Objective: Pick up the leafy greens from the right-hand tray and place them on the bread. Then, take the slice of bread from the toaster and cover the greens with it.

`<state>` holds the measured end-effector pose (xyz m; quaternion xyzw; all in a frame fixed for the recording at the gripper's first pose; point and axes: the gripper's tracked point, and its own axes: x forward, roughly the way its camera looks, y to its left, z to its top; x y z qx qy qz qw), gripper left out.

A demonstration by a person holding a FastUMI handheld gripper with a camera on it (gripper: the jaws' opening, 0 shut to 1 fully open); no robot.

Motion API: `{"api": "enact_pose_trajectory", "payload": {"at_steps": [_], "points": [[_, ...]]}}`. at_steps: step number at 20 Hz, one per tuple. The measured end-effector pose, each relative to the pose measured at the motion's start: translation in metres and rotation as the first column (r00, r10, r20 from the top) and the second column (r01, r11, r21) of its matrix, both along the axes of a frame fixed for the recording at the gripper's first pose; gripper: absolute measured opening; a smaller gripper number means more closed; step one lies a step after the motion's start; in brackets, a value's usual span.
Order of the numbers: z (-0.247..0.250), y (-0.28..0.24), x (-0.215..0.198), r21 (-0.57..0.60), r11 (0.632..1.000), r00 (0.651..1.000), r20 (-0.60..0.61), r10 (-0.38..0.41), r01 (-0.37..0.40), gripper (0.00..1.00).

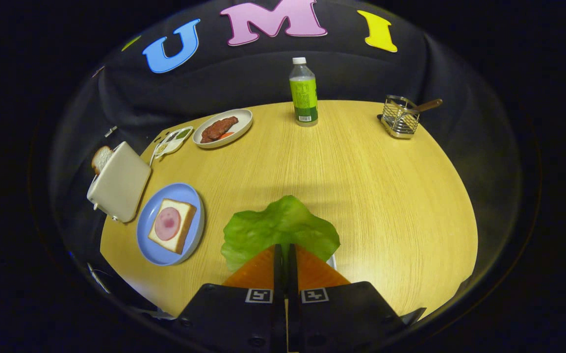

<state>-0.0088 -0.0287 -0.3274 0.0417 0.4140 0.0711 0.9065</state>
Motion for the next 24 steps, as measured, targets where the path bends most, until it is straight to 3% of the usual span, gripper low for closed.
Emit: {"api": "enact_pose_trajectory", "payload": {"at_steps": [5,11,24], "points": [[0.045,0.018,0.006,-0.001,1.0,0.997,0.075,0.016,-0.016,0.06],[0.086,0.068,0.014,0.026,0.996,0.988,0.135,0.081,-0.085,0.06],[0.052,0.195,0.011,0.037,0.958,0.957,0.069,0.282,-0.285,0.06]]}}
